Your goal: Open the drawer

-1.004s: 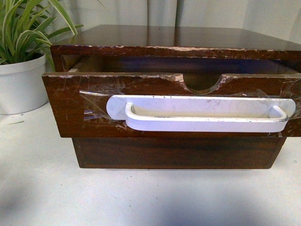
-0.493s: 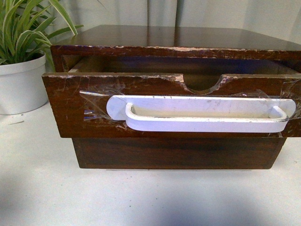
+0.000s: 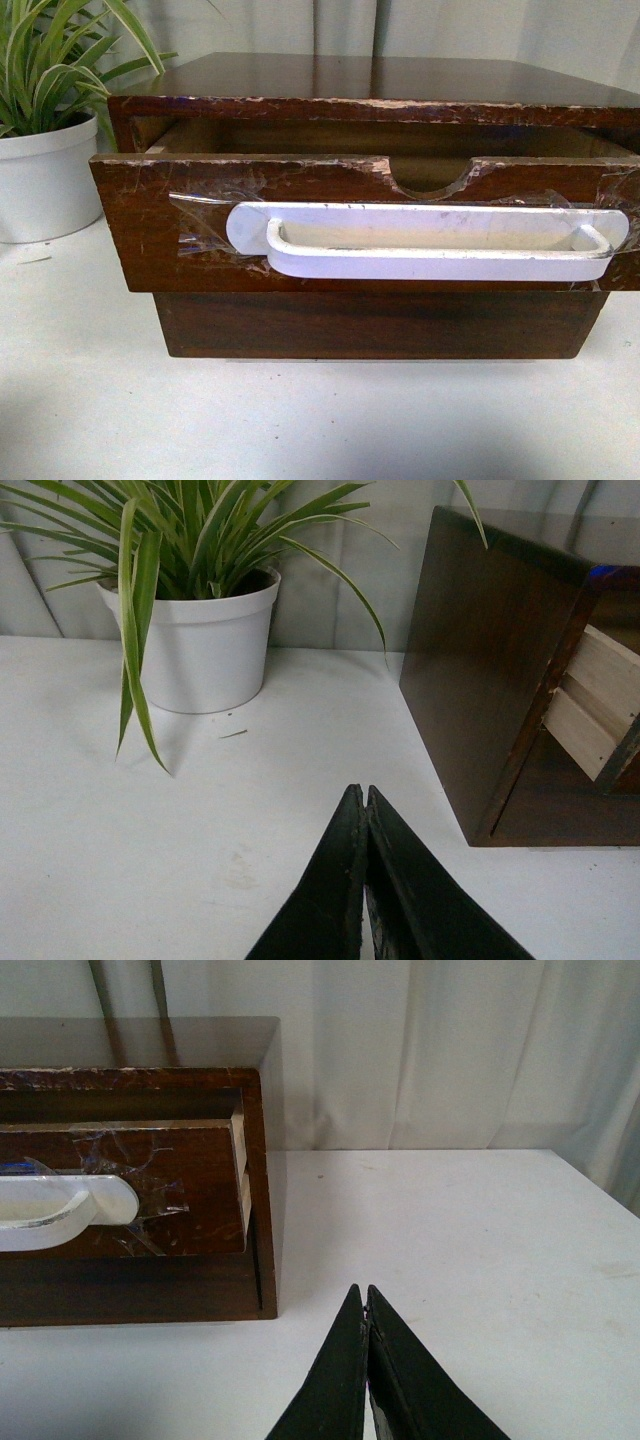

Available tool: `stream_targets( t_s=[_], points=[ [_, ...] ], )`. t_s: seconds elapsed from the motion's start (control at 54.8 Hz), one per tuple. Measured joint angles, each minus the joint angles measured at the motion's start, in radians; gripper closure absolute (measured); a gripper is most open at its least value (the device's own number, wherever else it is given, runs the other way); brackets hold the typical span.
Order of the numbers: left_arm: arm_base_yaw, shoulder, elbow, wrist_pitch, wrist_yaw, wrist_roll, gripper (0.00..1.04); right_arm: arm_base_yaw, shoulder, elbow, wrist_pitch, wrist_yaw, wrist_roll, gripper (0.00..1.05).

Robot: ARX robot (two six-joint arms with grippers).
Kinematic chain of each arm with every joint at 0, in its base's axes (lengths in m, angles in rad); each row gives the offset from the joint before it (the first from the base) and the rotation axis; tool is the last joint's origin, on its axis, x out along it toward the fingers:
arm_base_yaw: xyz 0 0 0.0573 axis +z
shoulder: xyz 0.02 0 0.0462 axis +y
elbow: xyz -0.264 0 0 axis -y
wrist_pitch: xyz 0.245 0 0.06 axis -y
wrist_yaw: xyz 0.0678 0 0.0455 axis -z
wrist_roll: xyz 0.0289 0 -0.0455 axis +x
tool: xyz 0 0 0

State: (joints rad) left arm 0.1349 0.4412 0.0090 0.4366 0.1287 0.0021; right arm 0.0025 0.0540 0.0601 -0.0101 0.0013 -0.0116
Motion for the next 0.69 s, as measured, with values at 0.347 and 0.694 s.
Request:
stream_targets(
  t_s=[0.347,0.694],
  points=[
    [-0.132,-0.171,0.000,-0.162,-0.129,-0.003,1.01,0.000,-0.048,-0.053,0.006,0.000,0.001,1.04],
    [-0.133,-0.265,0.000,-0.256,-0.129,-0.003,1.01,0.000,-0.050,-0.053,0.006,-0.001,0.001,1.04]
  ],
)
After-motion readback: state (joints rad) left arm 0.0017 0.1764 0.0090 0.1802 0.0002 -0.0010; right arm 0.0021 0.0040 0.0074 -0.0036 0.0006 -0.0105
